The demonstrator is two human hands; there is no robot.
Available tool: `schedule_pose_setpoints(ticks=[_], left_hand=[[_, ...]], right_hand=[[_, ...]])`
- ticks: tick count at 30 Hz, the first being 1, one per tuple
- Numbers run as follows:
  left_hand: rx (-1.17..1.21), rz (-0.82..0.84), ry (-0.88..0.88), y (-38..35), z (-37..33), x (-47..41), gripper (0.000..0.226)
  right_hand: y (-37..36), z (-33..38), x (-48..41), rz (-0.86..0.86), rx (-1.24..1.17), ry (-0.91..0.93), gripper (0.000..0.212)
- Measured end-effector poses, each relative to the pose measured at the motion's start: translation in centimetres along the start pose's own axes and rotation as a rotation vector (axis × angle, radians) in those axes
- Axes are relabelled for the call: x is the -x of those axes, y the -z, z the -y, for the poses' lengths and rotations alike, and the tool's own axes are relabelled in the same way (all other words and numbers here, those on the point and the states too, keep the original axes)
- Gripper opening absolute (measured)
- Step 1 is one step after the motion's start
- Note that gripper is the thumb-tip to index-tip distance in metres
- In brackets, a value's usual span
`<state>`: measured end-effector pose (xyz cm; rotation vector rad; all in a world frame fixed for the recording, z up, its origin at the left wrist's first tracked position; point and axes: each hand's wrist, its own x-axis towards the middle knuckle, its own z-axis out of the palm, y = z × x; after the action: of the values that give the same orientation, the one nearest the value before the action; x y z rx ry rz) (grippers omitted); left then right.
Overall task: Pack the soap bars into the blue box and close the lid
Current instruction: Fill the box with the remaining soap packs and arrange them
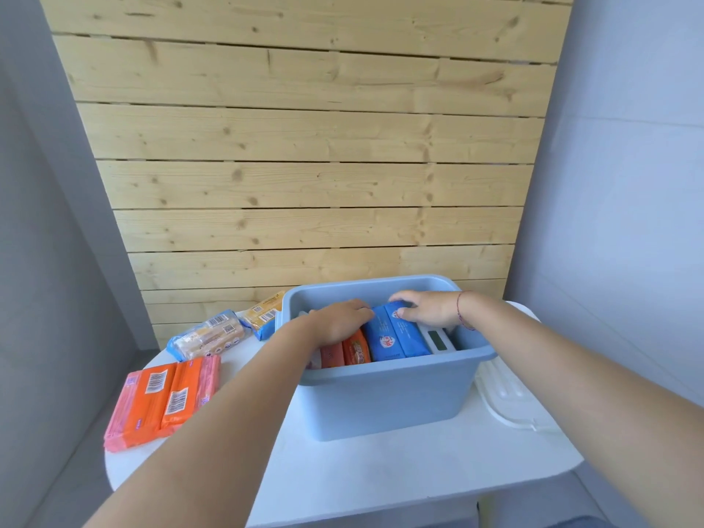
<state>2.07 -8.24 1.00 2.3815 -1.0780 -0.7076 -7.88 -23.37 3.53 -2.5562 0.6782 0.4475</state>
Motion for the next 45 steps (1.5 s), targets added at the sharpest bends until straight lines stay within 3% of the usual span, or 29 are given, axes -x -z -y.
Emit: schedule_pose_setpoints(ticks=[6, 10, 12, 16, 19, 20, 22, 24, 25, 28, 32, 34, 40, 45], left_hand=[[0.06, 0.055, -0.01, 0.2, -0.1, 1.2, 0.041], [-0.047, -0.02, -0.07, -0.3, -0.5, 2.9, 0.045], [-0.039, -0.179, -0.145, 0.3, 0.4, 4.5, 0.044], [0.332, -0.607, -0.253, 2.6, 4.7, 8.0, 0.029], [0.355, -0.97, -0.011, 4.2, 12.1, 9.6, 0.028], [0.256, -0.94, 0.157, 4.4, 14.6, 9.6, 0.031], [0.034, -0.658, 0.524, 3.4, 19.0, 10.0, 0.056], [-0.038, -0.44, 0.735, 1.4, 21.5, 10.0, 0.08], [-0.03, -0.419, 0.784, 0.4, 22.1, 9.9, 0.087], [0.045, -0.498, 0.819, -0.6, 22.3, 9.2, 0.09], [0.112, -0.611, 0.77, -0.7, 22.6, 8.9, 0.052], [0.087, -0.614, 0.755, -0.9, 23.2, 9.2, 0.045], [0.048, -0.501, 0.781, -0.5, 23.0, 10.4, 0.064], [0.238, -0.746, 0.839, -1.5, 21.3, 12.0, 0.058]], right_hand=[[0.1, -0.1, 0.9, 0.084, 0.008, -0.024, 0.035], [-1.0, -0.3, 0.8, -0.004, 0.044, 0.005, 0.041], [-1.5, -0.1, 0.7, -0.074, 0.044, 0.023, 0.045], [-1.2, -0.4, 1.8, -0.197, 0.081, 0.048, 0.05], [-1.6, 1.0, 2.5, -0.245, 0.099, 0.135, 0.051], [-1.7, 1.4, 2.7, -0.247, 0.091, 0.163, 0.051], [-2.4, 2.6, 2.9, -0.235, 0.091, 0.211, 0.051], [-2.9, 3.2, 2.9, -0.242, 0.089, 0.231, 0.052], [-3.2, 3.4, 2.9, -0.246, 0.085, 0.235, 0.052], [-3.8, 3.9, 2.6, -0.249, 0.09, 0.236, 0.052], [-4.3, 3.8, 2.5, -0.222, 0.084, 0.221, 0.049], [-4.4, 3.8, 2.4, -0.217, 0.094, 0.212, 0.05], [-4.5, 3.9, 2.6, -0.208, 0.093, 0.205, 0.051], [-4.3, 3.9, 2.9, -0.195, 0.086, 0.206, 0.05]])
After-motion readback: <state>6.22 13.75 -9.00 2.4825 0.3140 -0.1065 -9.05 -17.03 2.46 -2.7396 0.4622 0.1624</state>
